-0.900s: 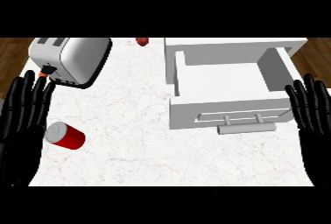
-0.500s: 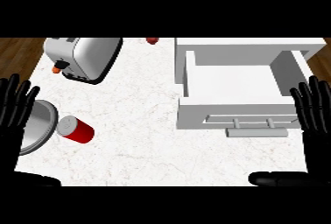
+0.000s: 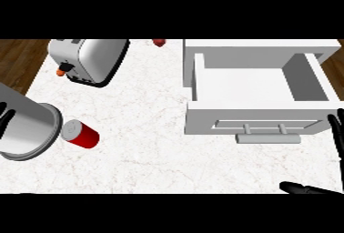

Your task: Pick up the can, place it into the drawer and close the drawer

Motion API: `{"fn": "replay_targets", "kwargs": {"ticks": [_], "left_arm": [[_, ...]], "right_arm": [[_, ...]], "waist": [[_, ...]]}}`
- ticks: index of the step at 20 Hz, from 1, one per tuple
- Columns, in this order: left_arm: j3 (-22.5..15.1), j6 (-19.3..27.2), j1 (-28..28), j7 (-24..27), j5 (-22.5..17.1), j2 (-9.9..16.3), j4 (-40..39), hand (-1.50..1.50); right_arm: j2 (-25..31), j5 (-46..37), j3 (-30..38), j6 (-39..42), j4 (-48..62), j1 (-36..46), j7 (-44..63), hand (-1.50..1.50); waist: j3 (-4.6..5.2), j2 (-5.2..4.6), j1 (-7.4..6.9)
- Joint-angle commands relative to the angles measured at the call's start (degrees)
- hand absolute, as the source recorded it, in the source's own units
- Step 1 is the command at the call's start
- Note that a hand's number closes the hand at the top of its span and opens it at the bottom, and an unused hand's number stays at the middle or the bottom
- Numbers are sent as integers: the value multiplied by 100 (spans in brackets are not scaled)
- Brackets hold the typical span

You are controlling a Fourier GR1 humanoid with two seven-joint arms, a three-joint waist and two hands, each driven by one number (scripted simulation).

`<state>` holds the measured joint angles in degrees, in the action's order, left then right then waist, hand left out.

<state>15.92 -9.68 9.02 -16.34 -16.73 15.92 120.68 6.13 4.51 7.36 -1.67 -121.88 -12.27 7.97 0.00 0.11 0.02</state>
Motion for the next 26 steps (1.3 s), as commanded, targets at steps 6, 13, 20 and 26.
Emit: {"fn": "replay_targets", "kwargs": {"ticks": [6,13,20,26], "left_arm": [[428,-343,445,-265,-221,-182,517,-150],[1089,-315,391,-903,-1292,-161,520,-150],[1296,78,-201,-1607,-1964,72,127,-150],[728,521,-705,-1816,-1520,-165,-181,-150]], "right_arm": [[350,915,1048,724,212,-243,-251,-150],[101,822,1054,1082,243,-705,-605,-150],[255,1350,1604,1633,188,-1027,-765,-150],[191,1515,1826,1768,81,-1061,-576,-150]], "waist": [[-2,-4,-5],[-1,-4,3],[-1,-5,33],[-1,-10,51]]}}
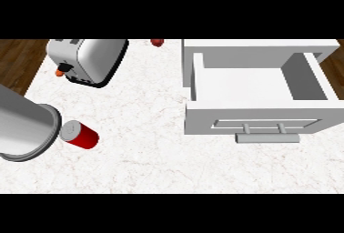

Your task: Pick up the can, place it into the drawer and close the drawer

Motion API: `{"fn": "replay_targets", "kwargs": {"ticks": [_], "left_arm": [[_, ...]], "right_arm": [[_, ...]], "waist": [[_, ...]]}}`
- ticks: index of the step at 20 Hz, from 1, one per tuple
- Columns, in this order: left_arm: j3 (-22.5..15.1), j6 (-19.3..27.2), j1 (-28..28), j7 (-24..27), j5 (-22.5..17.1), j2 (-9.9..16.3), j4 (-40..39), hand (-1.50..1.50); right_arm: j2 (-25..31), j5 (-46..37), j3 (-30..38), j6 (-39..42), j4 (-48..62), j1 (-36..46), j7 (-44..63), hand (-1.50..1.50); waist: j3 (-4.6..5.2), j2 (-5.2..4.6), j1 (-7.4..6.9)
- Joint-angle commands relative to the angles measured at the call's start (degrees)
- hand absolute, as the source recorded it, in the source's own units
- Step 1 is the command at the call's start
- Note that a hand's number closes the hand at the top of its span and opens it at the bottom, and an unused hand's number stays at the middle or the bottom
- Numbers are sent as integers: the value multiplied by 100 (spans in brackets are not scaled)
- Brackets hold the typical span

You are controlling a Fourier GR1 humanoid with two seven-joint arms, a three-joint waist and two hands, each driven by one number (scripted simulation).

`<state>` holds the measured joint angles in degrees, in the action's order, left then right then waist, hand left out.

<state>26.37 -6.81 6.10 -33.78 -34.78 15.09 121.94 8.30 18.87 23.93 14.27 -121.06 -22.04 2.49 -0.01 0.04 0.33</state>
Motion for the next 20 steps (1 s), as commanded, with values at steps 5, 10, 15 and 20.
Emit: {"fn": "replay_targets", "kwargs": {"ticks": [5,10,15,20], "left_arm": [[-498,-327,-52,900,750,-598,-1024,-150],[-582,-14,-643,748,934,-422,-1491,-150],[-900,123,-594,1251,1540,-738,-1779,-150],[-887,-139,-1010,2295,1990,-686,-3196,-150]], "right_arm": [[-181,282,345,468,-253,-439,24,-150],[-221,259,475,416,-333,-123,345,-150],[-456,336,496,603,-836,-450,574,-150],[8,573,1009,902,59,-16,369,-150]], "waist": [[3,-1,13],[2,-2,-7],[2,0,6],[3,-11,20]]}}
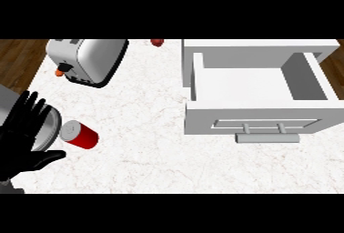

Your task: Pick up the can, place it into the drawer and close the drawer

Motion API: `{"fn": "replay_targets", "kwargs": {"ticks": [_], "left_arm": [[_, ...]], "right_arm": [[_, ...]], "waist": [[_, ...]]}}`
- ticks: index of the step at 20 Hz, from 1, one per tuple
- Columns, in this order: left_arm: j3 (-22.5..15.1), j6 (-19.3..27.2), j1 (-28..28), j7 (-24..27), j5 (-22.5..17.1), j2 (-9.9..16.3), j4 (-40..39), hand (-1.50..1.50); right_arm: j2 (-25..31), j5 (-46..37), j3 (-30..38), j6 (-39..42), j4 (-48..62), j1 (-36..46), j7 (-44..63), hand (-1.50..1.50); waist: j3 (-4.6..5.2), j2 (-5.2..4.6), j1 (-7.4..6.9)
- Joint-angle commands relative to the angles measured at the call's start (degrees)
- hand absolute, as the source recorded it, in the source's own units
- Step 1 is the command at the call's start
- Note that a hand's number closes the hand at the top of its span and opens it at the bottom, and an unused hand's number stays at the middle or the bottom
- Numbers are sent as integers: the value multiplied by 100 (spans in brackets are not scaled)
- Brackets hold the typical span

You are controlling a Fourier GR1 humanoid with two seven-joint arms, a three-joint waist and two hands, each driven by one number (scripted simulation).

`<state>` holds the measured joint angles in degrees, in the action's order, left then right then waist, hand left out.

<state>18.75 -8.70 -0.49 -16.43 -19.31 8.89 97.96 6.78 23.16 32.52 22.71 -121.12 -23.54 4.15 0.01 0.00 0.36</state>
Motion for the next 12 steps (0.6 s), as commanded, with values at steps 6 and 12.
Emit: {"fn": "replay_targets", "kwargs": {"ticks": [6,12], "left_arm": [[231,21,-251,925,383,127,-1365,-150],[263,65,-279,1784,646,51,-2244,-150]], "right_arm": [[41,460,492,241,-381,-157,411,-150],[-573,-36,237,445,-467,-211,143,-150]], "waist": [[2,3,13],[1,0,12]]}}
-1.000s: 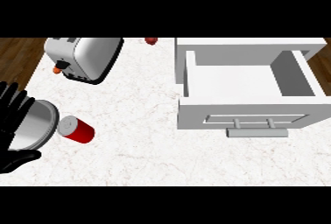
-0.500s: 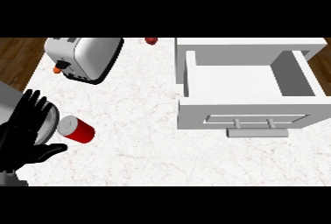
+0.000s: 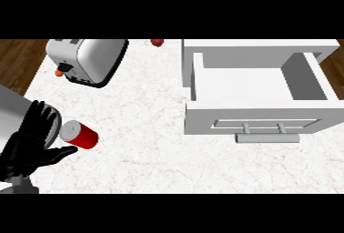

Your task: Pick up the can, place it into the drawer and close the drawer

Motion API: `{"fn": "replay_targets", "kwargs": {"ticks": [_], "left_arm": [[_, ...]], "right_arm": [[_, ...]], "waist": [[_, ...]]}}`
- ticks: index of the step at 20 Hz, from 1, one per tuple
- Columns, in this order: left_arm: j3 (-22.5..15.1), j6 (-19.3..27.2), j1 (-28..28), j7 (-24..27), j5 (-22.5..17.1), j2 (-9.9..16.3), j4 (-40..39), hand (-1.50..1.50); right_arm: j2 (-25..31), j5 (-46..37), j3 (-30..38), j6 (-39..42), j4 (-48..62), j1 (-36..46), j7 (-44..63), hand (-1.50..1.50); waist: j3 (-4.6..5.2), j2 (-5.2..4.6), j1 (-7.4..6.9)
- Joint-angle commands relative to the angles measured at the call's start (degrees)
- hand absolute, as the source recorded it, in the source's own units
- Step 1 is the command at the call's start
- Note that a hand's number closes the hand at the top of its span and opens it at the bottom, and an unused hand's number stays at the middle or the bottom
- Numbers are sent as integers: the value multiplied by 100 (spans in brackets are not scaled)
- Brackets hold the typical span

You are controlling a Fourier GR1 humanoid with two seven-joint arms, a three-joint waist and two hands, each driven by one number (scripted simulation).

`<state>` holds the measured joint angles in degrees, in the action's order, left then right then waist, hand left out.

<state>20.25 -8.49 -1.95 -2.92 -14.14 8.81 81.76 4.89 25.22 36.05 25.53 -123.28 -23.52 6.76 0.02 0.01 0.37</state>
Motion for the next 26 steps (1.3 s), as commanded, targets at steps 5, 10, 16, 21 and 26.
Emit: {"fn": "replay_targets", "kwargs": {"ticks": [5,10,16,21,26], "left_arm": [[166,-232,-288,832,124,298,-1447,-150],[326,-685,-149,1737,137,492,-2387,-150],[258,-605,-563,1923,145,492,-3180,-150],[259,-887,-864,2813,325,604,-4421,-150],[248,-689,-1511,3254,398,475,-5345,-150]], "right_arm": [[186,144,383,207,302,285,69,-150],[-250,-67,314,296,27,124,-29,-150],[-323,430,657,474,-387,-192,322,-150],[-478,138,58,196,-556,-345,127,-150],[-268,595,791,745,-212,-191,246,-150]], "waist": [[0,-2,-4],[2,-5,0],[0,1,9],[4,-9,42],[8,-15,77]]}}
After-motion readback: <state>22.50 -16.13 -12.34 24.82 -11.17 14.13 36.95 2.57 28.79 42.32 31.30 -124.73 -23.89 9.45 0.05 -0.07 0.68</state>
